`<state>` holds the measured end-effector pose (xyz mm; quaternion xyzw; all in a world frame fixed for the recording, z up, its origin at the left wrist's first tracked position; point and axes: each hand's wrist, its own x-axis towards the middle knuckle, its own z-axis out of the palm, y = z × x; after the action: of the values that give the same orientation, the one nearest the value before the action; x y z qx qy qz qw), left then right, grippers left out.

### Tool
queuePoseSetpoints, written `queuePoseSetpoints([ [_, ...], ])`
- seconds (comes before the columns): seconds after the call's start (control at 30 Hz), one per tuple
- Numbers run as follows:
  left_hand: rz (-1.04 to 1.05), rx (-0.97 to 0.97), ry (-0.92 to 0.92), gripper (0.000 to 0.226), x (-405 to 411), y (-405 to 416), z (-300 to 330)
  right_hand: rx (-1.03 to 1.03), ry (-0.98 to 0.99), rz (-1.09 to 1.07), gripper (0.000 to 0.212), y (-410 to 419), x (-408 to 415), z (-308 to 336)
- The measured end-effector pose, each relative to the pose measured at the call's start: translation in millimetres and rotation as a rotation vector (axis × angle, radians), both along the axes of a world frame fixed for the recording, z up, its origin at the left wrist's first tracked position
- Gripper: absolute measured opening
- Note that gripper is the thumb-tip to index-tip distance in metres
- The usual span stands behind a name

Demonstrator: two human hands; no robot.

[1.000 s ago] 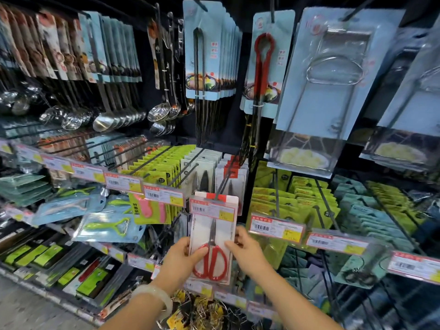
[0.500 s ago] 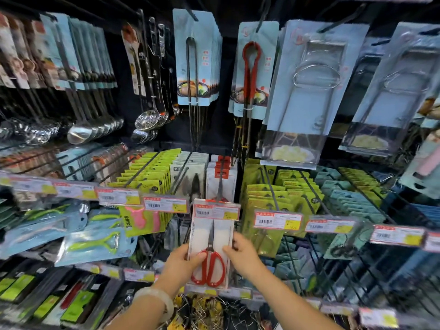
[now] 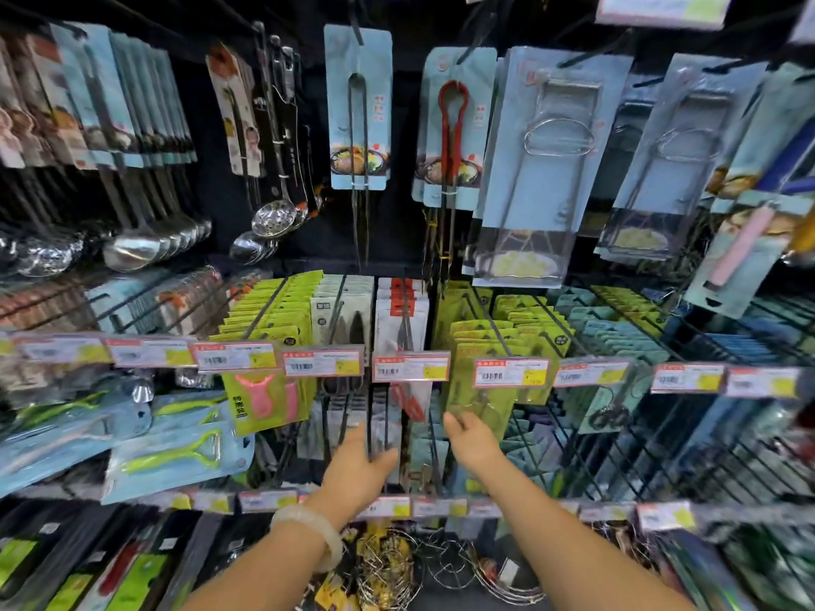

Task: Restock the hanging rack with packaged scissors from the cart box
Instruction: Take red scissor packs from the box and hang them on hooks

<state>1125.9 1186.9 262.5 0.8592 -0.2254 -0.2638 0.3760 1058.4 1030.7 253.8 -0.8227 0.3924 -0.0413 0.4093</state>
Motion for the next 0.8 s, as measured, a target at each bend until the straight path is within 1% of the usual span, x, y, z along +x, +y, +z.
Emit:
queuePoseSetpoints([
  [0.1,-0.072,0.01,-0.066,0.067,-3.4,8.8,-0.2,-0.039,0.007,0.0,0.046,14.1,-16.7,-2.4],
  [0.17,-0.118,0.021,-0.163,0.064,-7.9,16.0,0.9,-0.044,0.012,0.024,0.044,25.2,-30.0,-1.8],
  [0.2,-0.143,0.015,-0.245,0.062,-11.4,20.0,3.2,-0.041,0.013,0.039,0.044,30.1,-37.1,-1.2],
  [0.27,-0.196,-0.042,-0.486,0.055,-16.5,27.2,12.9,-0.022,0.019,0.063,0.044,41.2,-52.7,3.7],
  [0.33,-0.245,-0.117,-0.705,0.053,-16.9,28.6,28.7,-0.015,0.023,0.073,0.044,50.5,-67.8,9.0],
  [0.4,-0.276,-0.11,-0.835,0.055,-14.9,26.7,47.2,-0.029,0.019,0.076,0.044,57.5,-79.7,12.6],
  [0.47,-0.284,-0.051,-0.873,0.056,-12.8,25.9,61.4,-0.05,0.02,0.097,0.041,61.2,-84.7,17.8],
  [0.57,-0.274,0.032,-0.85,0.057,-15.0,31.9,69.5,-0.129,0.01,0.161,0.034,52.6,-69.0,27.7],
  [0.67,-0.366,0.171,-0.818,0.059,-22.0,39.3,64.9,-0.176,-0.04,0.142,0.028,35.2,-32.2,33.2],
  [0.73,-0.401,0.243,-0.78,0.06,-23.8,42.1,58.7,-0.17,-0.057,0.146,0.028,25.7,-12.5,34.5],
  [0.8,-0.392,0.298,-0.737,0.061,-18.8,44.1,50.5,-0.133,-0.102,0.174,0.032,15.8,4.2,30.8],
])
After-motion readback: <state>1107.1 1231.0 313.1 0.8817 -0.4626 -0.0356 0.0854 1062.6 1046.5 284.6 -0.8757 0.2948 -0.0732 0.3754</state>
